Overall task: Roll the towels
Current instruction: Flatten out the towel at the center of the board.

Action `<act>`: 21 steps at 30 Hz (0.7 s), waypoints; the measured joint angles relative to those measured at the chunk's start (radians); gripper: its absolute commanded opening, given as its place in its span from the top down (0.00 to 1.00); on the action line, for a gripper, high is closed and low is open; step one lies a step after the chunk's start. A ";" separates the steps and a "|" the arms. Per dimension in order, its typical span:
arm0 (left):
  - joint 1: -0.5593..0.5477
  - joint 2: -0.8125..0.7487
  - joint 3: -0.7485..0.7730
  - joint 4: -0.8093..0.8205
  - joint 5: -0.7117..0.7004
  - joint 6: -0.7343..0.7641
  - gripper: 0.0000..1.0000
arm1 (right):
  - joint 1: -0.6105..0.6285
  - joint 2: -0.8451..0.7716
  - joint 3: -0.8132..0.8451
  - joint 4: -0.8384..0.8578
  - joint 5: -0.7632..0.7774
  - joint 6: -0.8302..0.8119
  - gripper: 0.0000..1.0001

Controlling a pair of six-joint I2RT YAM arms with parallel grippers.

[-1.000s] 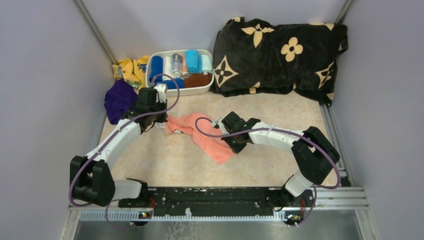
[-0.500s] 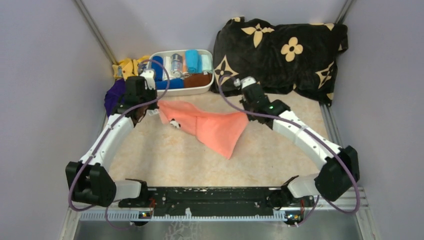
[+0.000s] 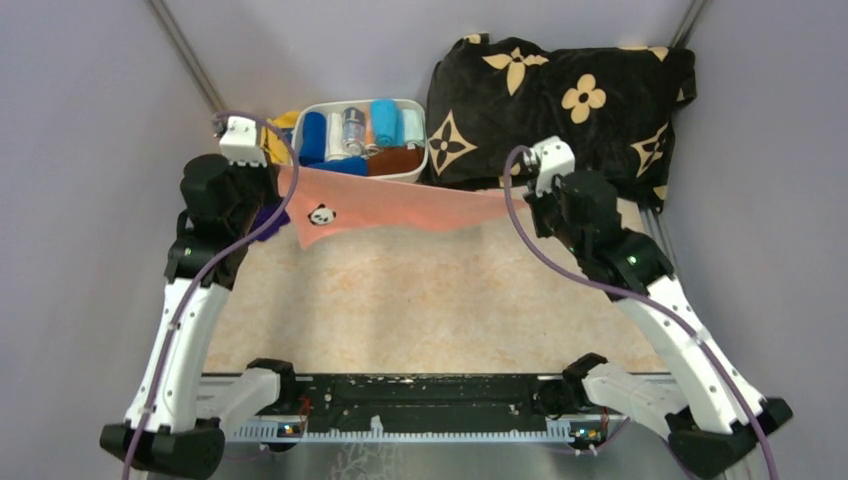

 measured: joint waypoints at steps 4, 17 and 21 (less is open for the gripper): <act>0.000 -0.126 -0.003 -0.076 0.002 0.002 1.00 | 0.000 -0.145 -0.008 -0.054 -0.152 -0.023 1.00; 0.001 -0.032 -0.125 -0.115 0.115 -0.026 1.00 | -0.029 0.025 -0.075 -0.061 -0.143 0.008 1.00; 0.002 0.213 -0.156 -0.028 0.144 -0.028 1.00 | -0.136 0.248 -0.146 0.081 -0.103 0.022 1.00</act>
